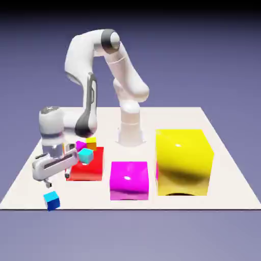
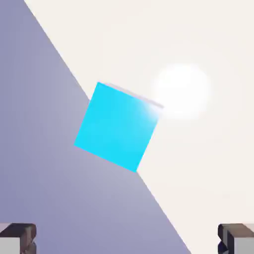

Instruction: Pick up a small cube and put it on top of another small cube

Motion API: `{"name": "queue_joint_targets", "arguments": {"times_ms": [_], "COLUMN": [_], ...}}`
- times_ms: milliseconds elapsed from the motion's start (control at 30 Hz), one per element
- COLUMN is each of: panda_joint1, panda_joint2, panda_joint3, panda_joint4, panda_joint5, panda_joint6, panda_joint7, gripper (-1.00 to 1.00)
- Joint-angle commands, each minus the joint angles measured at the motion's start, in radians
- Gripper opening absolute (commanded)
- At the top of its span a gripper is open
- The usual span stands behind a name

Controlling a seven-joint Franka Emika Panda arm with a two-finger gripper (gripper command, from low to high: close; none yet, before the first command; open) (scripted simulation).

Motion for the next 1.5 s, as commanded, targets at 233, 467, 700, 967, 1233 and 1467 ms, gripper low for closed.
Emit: {"name": "queue_joint_targets", "arguments": {"times_ms": [233,467,700,967,1233,1467], "panda_joint1": [-0.027,-0.065,0.022,0.182,0.341,0.435], "panda_joint2": [0.203,0.140,-0.114,-0.404,-0.694,-0.824], "panda_joint3": [-0.018,0.018,-0.123,-0.356,-0.589,-0.715], "panda_joint4": [0.105,0.080,-0.072,-0.260,-0.448,-0.567], "panda_joint5": [-0.053,-0.030,0.061,0.165,0.269,0.344], "panda_joint6": [0.040,-0.002,-0.130,-0.266,-0.402,-0.433], "panda_joint7": [0.184,0.171,-0.072,-0.396,-0.721,-0.913], "gripper": [0.00,-1.00,-1.00,-1.00,-1.00,-1.00]}}
